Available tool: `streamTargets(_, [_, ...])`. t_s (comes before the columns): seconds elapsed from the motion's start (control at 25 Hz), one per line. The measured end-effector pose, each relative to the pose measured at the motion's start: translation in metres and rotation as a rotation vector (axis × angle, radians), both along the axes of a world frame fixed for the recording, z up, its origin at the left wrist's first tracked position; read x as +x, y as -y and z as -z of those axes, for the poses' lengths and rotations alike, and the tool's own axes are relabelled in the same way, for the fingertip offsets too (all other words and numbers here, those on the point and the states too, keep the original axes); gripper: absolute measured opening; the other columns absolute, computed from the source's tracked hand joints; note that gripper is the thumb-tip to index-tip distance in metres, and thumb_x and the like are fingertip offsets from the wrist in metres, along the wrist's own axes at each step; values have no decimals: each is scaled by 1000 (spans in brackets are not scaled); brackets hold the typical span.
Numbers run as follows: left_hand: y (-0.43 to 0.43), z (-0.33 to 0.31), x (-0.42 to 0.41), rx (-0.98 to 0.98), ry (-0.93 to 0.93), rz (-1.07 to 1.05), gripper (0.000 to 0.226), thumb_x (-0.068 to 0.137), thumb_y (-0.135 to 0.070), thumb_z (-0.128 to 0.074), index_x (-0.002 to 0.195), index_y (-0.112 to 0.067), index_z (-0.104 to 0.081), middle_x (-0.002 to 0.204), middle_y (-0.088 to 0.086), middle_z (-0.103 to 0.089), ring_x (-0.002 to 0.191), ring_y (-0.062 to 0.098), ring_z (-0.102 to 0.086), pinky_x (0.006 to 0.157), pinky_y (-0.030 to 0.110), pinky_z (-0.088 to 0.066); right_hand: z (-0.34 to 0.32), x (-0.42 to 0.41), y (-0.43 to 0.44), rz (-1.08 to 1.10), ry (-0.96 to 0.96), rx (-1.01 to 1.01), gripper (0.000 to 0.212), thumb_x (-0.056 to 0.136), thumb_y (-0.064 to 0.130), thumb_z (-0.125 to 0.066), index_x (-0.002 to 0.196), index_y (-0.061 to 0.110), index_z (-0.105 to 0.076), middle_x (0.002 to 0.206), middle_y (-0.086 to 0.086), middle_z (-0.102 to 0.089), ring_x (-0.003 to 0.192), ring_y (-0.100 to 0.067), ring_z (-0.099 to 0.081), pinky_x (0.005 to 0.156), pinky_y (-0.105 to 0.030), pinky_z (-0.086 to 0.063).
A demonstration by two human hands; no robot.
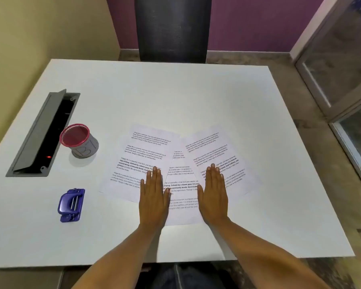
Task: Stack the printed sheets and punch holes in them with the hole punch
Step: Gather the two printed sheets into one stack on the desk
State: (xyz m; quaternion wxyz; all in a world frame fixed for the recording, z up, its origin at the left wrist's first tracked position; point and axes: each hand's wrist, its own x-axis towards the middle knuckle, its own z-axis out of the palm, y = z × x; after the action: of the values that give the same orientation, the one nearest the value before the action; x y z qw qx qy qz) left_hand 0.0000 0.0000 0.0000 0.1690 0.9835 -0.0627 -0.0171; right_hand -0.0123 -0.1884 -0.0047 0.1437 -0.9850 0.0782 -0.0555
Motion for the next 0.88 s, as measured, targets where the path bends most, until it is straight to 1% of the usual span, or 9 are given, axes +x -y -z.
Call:
streamTargets(0.08, [0, 3, -3, -21, -38, -24, 61, 103, -36, -23, 155, -11, -2, 164, 2, 6, 151, 17, 10, 124, 40, 3, 3, -3, 0, 23, -36, 19, 63, 100, 31, -39, 152, 3, -16, 161, -12, -13, 150, -24, -12, 123, -36, -9])
streamTargets(0.24, [-4, 19, -20, 12, -98, 7, 62, 102, -40, -18, 155, -12, -3, 163, 0, 4, 151, 18, 6, 124, 39, 3, 16, -13, 0, 62, -129, 36, 64, 100, 32, -38, 152, 3, -12, 161, -12, -10, 150, -25, -10, 123, -39, -13])
streamTargets(0.36, [-5, 24, -26, 34, -110, -11, 62, 101, -40, -18, 154, -11, -5, 163, 0, 0, 152, 20, 1, 123, 41, -1, 22, -16, 1, 72, -155, 33, 64, 101, 36, -32, 152, 4, -8, 162, -12, -6, 151, -25, -6, 124, -38, -9])
streamTargets(0.52, [-3, 24, -28, 68, -100, -21, 62, 101, -40, -18, 154, -10, -9, 163, 2, -4, 152, 20, -2, 123, 42, -4, 23, -15, 2, 61, -149, 41, 64, 101, 36, -31, 152, 5, -9, 162, -12, -7, 151, -25, -7, 123, -39, -8])
streamTargets(0.64, [-4, 25, -29, 72, -103, -32, 62, 101, -41, -16, 154, -10, -9, 163, 2, -4, 152, 20, -3, 123, 43, -5, 18, -12, 8, 67, -96, 158, 60, 102, 32, -32, 152, 5, -12, 162, -10, -11, 150, -23, -10, 123, -37, -8])
streamTargets(0.76, [-4, 26, -28, 94, -102, -26, 62, 101, -40, -17, 154, -10, -9, 164, 2, -4, 152, 20, -2, 123, 43, -5, 10, 1, 34, 190, 9, 257, 57, 101, 26, -39, 149, 1, -24, 158, -13, -24, 147, -27, -20, 122, -37, -14])
streamTargets(0.8, [-4, 26, -27, 94, -102, -26, 62, 101, -39, -18, 154, -10, -9, 164, 2, -4, 152, 20, -2, 123, 43, -5, 8, 7, 47, 257, 23, 266, 56, 100, 23, -41, 148, -1, -26, 157, -16, -27, 145, -30, -23, 122, -39, -17])
streamTargets(0.88, [-4, 27, -27, 86, -99, -28, 62, 101, -39, -20, 154, -10, -10, 164, 2, -5, 152, 19, -2, 123, 42, -4, 4, 20, 75, 374, -3, 288, 58, 99, 23, -46, 147, -4, -27, 155, -20, -28, 144, -34, -24, 120, -41, -20])
